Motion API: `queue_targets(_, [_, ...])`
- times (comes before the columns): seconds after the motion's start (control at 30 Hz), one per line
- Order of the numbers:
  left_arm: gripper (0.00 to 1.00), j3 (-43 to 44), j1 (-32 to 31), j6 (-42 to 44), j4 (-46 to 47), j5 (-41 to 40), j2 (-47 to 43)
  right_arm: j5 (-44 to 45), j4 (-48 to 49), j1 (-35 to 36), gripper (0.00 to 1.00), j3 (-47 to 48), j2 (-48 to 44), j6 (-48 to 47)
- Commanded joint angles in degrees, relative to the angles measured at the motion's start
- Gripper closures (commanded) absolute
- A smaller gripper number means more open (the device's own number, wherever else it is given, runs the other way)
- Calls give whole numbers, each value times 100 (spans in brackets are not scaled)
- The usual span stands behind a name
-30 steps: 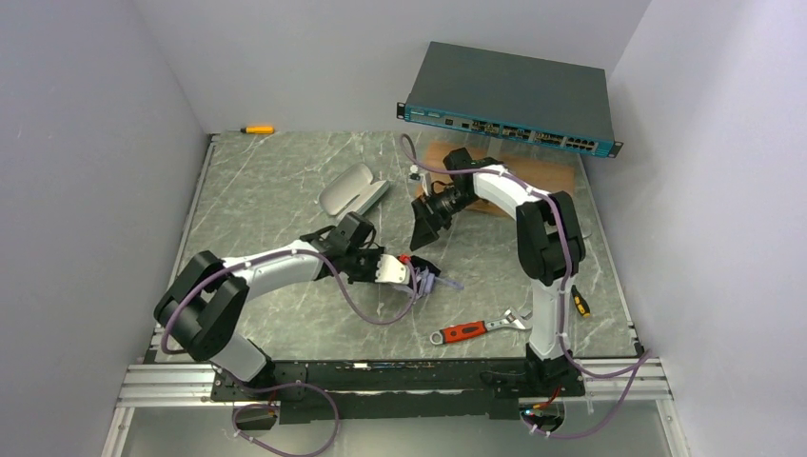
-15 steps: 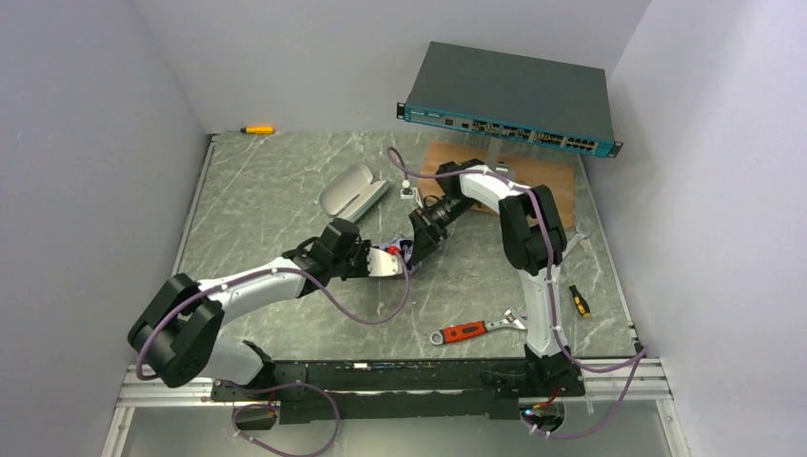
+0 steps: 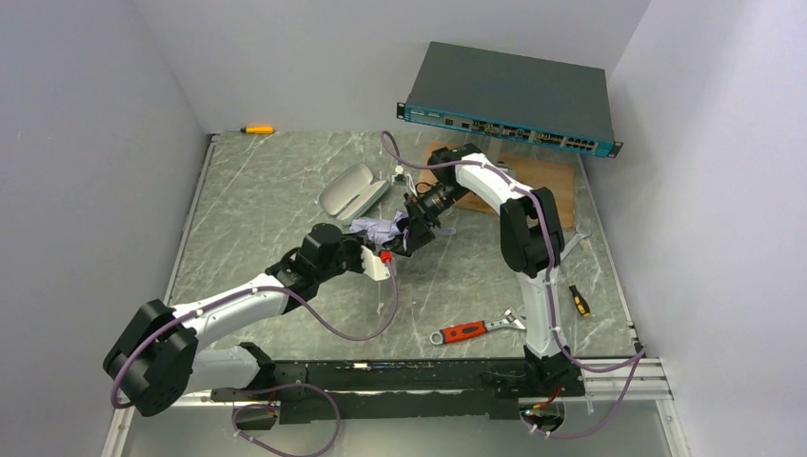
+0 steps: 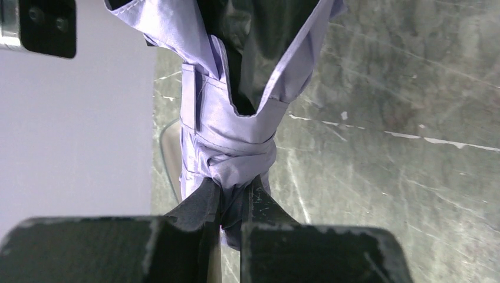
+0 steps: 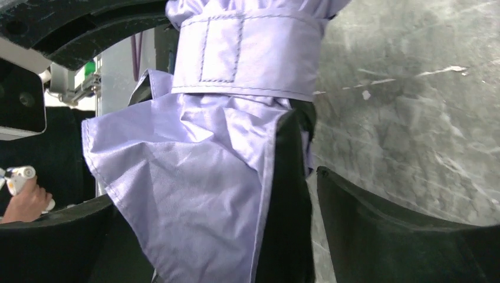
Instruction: Open the umbrella
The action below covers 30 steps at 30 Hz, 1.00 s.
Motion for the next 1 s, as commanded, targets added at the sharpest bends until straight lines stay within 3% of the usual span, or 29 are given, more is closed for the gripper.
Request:
queue_targets(0.0, [100, 268, -62, 49, 914, -292, -171, -364, -441, 79, 23, 250, -247, -510])
queue_targets(0.13, [96, 465, -62, -309, 386, -278, -290, -284, -346, 78, 78, 162, -375, -592])
queue_targets(0.17, [81, 534, -51, -401, -48, -106, -387, -208, -181, 72, 92, 53, -473, -525])
queue_targets(0.2, [52, 665, -15, -494, -513, 217, -513, -130, -5, 63, 100, -74, -580, -465])
queue_targets(0.23, [28, 770, 66, -602, -1072, 665, -666, -60, 145, 46, 100, -218, -697, -439])
queue_targets(0.27, [17, 882, 168, -675, -1614, 1118, -832, 3, 271, 30, 100, -345, -795, -415])
queue_targets(0.3, [13, 972, 284, -748, -1995, 1643, -998, 38, 291, 13, 100, -445, -869, -462])
queue_targets(0.43, [14, 1149, 336, -1265, -2502, 2277, -1529, -65, 13, 20, 100, -502, -904, -706])
queue_targets(0.57, [40, 1413, 325, -1246, -2675, 2542, -1341, -85, 81, 84, 100, -531, -981, -719])
queue_targets(0.63, [48, 1467, 314, -1265, -2487, 2568, -1194, -37, 134, 163, 100, -565, -1064, -736])
queue_targets(0.97, [55, 1520, 192, -921, -1968, 2457, -689, 170, 238, 392, 100, -595, -1364, -818])
